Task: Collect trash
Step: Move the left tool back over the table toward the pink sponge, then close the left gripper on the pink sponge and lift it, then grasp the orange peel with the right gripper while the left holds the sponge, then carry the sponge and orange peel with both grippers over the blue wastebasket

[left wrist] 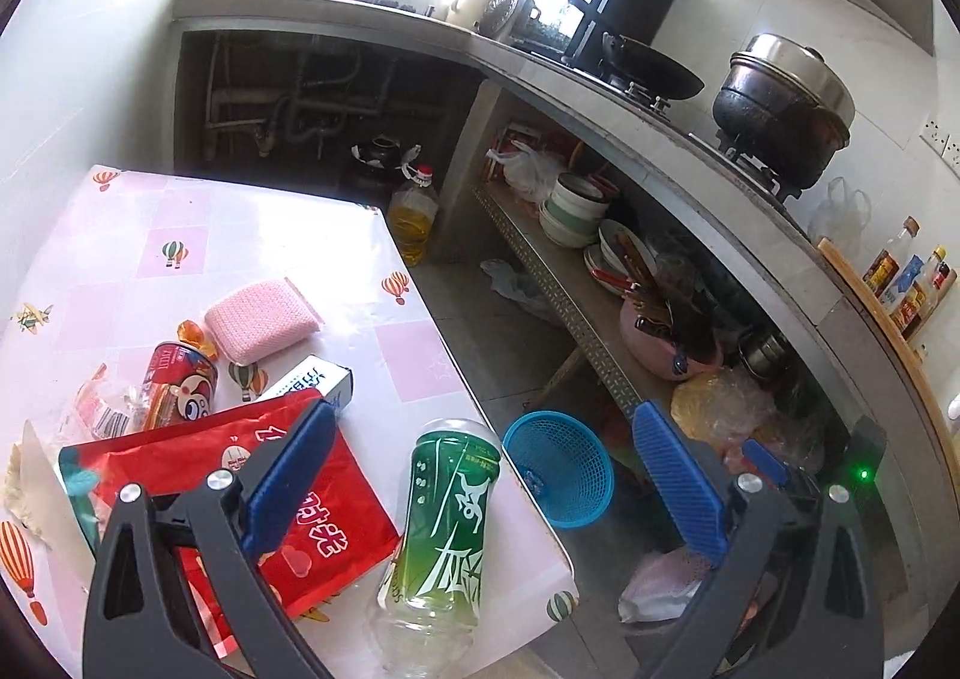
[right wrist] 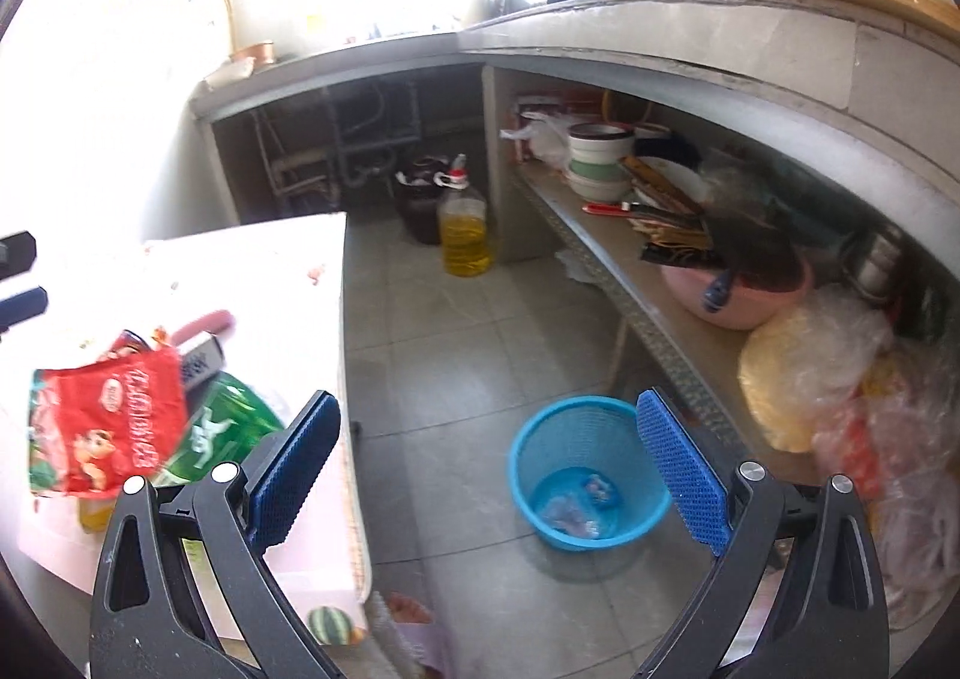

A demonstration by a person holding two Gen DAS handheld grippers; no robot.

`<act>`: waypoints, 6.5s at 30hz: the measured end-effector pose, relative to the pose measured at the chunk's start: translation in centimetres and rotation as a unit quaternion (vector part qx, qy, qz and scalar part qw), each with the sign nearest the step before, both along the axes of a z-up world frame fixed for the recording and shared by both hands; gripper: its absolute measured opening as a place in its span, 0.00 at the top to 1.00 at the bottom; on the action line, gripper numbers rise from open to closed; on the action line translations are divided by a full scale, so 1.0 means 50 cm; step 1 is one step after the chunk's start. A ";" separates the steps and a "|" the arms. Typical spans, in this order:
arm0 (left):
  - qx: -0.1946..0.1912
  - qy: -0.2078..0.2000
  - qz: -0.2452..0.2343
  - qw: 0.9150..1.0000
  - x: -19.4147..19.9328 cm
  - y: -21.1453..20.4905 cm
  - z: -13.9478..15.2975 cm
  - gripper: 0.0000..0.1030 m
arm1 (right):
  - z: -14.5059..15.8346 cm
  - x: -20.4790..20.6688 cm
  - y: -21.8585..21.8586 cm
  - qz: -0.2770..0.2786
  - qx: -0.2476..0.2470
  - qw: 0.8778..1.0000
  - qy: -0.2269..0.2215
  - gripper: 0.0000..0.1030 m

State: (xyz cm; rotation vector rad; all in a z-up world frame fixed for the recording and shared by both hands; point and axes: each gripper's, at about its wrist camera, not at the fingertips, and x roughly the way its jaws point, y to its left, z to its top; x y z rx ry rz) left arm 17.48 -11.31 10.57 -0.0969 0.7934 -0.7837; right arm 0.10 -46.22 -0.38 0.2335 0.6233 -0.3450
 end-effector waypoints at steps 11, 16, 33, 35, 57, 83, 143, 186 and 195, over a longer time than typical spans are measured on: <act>-0.013 -0.018 0.000 1.000 0.013 0.055 0.005 0.06 | 0.013 0.034 0.058 0.046 0.027 0.998 -0.015 0.08; -0.020 -0.026 0.017 0.999 0.015 0.094 0.009 0.05 | 0.019 0.049 0.063 0.066 0.044 0.997 -0.007 0.08; 0.006 -0.049 0.116 0.992 -0.031 0.290 -0.058 0.06 | -0.012 0.153 0.133 0.187 0.214 0.958 0.029 0.10; 0.013 -0.050 0.123 0.991 -0.042 0.305 -0.070 0.06 | -0.015 0.162 0.146 0.192 0.212 0.957 0.039 0.10; 0.007 -0.013 0.212 0.977 -0.007 0.446 -0.146 0.06 | 0.066 0.301 0.217 0.243 0.158 0.955 0.061 0.12; 0.341 -0.016 -0.220 0.914 0.452 -0.057 -0.191 0.06 | 0.003 0.530 0.087 0.214 0.335 0.912 0.103 0.12; 0.118 0.084 0.141 0.979 0.577 0.322 -0.056 0.21 | -0.156 0.797 0.619 0.445 0.039 0.825 0.346 0.85; 0.293 0.166 -0.302 0.892 0.048 -0.784 -0.360 0.19 | -0.412 0.069 -0.407 -0.179 0.377 0.895 0.157 0.88; 0.277 0.209 -0.257 0.902 0.079 -0.861 -0.476 0.06 | -0.544 0.082 -0.474 -0.227 0.395 0.873 0.175 0.55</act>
